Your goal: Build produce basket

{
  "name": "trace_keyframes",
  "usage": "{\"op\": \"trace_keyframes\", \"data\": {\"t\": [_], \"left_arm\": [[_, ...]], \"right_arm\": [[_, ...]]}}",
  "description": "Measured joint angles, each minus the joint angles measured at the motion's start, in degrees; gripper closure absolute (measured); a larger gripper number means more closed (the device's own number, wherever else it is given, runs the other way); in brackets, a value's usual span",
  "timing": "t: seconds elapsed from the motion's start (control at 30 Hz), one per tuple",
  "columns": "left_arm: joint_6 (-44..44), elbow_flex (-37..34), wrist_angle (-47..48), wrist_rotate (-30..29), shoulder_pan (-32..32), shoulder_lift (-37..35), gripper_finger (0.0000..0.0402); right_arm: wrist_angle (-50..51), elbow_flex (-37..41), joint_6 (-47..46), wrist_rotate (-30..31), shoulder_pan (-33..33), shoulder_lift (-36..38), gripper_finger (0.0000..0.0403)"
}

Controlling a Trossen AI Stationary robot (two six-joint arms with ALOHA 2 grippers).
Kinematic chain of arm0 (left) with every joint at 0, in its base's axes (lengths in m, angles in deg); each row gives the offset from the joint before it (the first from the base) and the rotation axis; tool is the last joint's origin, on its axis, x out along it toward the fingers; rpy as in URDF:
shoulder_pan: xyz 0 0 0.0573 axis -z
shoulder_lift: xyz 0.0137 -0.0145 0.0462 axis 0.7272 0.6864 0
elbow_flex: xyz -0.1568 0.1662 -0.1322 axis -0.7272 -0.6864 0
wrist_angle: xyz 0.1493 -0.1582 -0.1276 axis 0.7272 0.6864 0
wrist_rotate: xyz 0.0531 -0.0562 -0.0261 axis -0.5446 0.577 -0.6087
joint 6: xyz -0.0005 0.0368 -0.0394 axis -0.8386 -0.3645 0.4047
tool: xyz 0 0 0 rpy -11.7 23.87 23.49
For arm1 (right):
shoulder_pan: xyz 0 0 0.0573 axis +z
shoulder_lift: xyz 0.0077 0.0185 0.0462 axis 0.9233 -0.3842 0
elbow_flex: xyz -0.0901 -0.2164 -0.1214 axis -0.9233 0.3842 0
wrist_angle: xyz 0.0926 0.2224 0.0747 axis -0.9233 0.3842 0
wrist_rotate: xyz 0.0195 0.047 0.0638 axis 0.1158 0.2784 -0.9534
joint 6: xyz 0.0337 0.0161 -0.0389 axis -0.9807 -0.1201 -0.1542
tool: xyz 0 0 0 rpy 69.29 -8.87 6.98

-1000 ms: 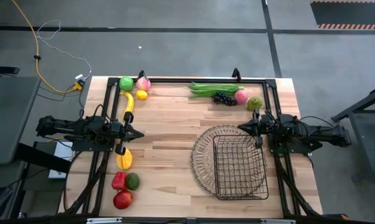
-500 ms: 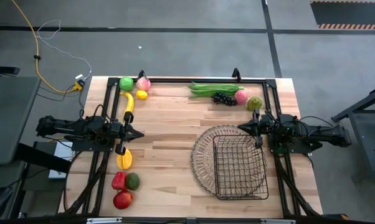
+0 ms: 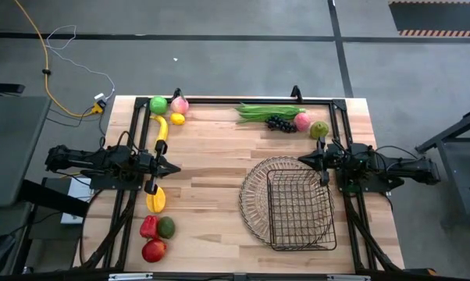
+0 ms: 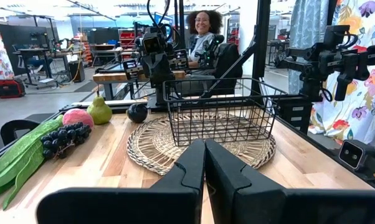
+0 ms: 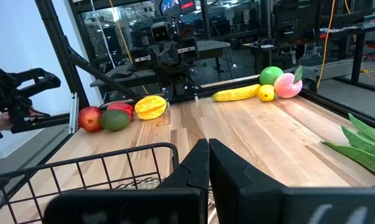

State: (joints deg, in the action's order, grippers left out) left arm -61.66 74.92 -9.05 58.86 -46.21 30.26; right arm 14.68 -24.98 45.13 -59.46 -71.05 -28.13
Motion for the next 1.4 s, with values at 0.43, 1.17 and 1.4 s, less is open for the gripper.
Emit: {"op": "trace_keyframes", "data": {"t": [0.43,1.17,1.4], "left_arm": [[0.0,0.0,0.02,0.0,0.0,0.0,0.0398],[-9.32,0.0,0.02,-1.2,-0.04,0.0,0.0398],[-16.68,-0.02,0.02,-1.88,-0.04,0.0,0.0398]], "right_arm": [[0.01,0.0,0.0,-0.01,0.0,0.0,0.0402],[0.0,-0.01,0.0,0.0,0.0,0.01,0.0402],[-0.01,-0.01,0.0,0.0,0.0,0.01,0.0402]]}}
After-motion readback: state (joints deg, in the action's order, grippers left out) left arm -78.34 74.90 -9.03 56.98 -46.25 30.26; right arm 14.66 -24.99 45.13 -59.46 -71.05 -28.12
